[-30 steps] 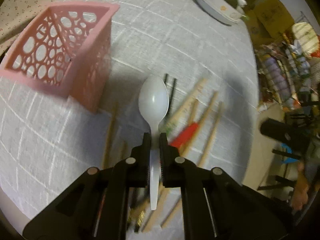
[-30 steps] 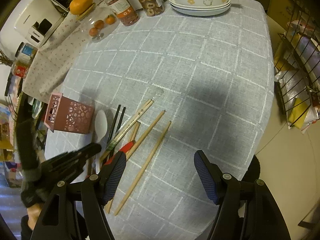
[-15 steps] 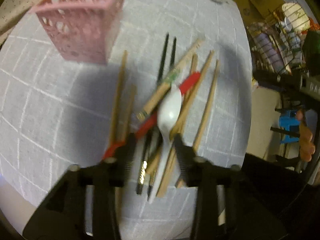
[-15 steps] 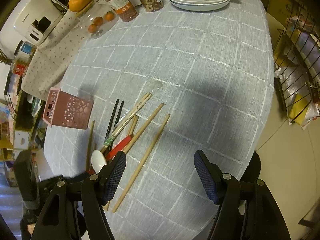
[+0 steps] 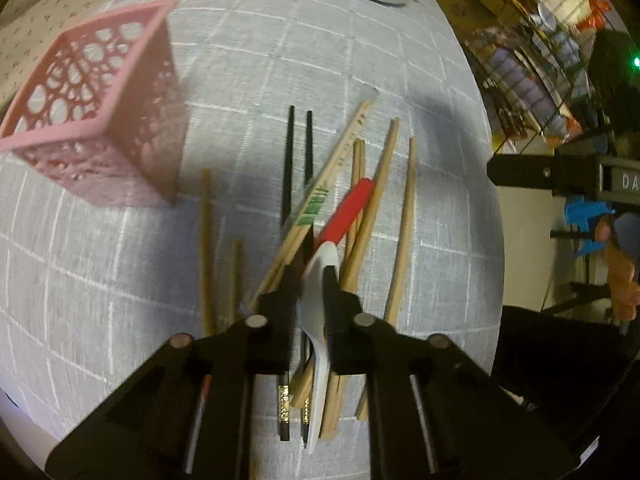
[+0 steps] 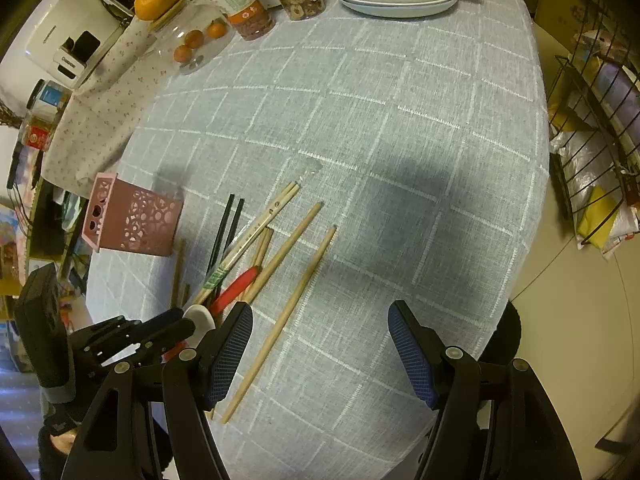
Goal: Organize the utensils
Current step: 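Lift the white spoon with the left tool while the right tool grasps a wooden chopstick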
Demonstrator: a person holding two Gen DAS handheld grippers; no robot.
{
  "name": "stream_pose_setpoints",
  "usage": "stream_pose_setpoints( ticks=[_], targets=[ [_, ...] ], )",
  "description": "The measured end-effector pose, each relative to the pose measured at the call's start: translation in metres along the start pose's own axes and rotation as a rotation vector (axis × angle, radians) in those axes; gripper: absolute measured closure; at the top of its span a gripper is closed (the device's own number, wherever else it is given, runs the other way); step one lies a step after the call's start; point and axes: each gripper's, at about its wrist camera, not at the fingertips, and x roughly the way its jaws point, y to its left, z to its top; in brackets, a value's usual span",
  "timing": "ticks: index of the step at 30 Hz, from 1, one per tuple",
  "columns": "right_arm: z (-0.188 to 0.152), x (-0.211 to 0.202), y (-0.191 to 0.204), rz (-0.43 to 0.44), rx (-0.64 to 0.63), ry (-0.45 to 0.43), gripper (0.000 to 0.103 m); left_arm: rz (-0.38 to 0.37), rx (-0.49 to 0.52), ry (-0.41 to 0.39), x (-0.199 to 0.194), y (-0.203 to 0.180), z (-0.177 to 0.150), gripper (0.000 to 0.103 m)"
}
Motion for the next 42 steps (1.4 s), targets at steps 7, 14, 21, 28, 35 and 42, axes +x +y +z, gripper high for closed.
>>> stream_pose_setpoints(
  ticks=[7, 14, 21, 28, 35, 42],
  targets=[
    [0.003, 0.012, 0.001, -0.002, 0.010, 0.015, 0.032, 0.008, -0.013, -0.055, -0.019, -0.003, 0.002, 0.101],
    [0.012, 0.035, 0.005, -0.040, 0.024, 0.036, 0.051, 0.025, -0.021, -0.184, -0.069, -0.003, -0.004, 0.102],
    [0.022, 0.059, 0.008, -0.095, 0.066, 0.061, 0.078, 0.023, -0.058, -0.253, -0.090, 0.002, -0.005, 0.102],
    [0.026, 0.072, 0.019, -0.132, 0.056, 0.073, 0.079, 0.028, -0.085, -0.260, -0.100, 0.018, -0.011, 0.102],
    [0.027, 0.082, 0.030, -0.210, 0.063, 0.103, 0.084, 0.058, -0.098, -0.284, -0.111, 0.029, -0.019, 0.102],
    [0.024, 0.086, 0.057, -0.209, 0.022, 0.069, 0.097, 0.137, -0.099, -0.341, -0.123, 0.033, -0.020, 0.102]
  ],
)
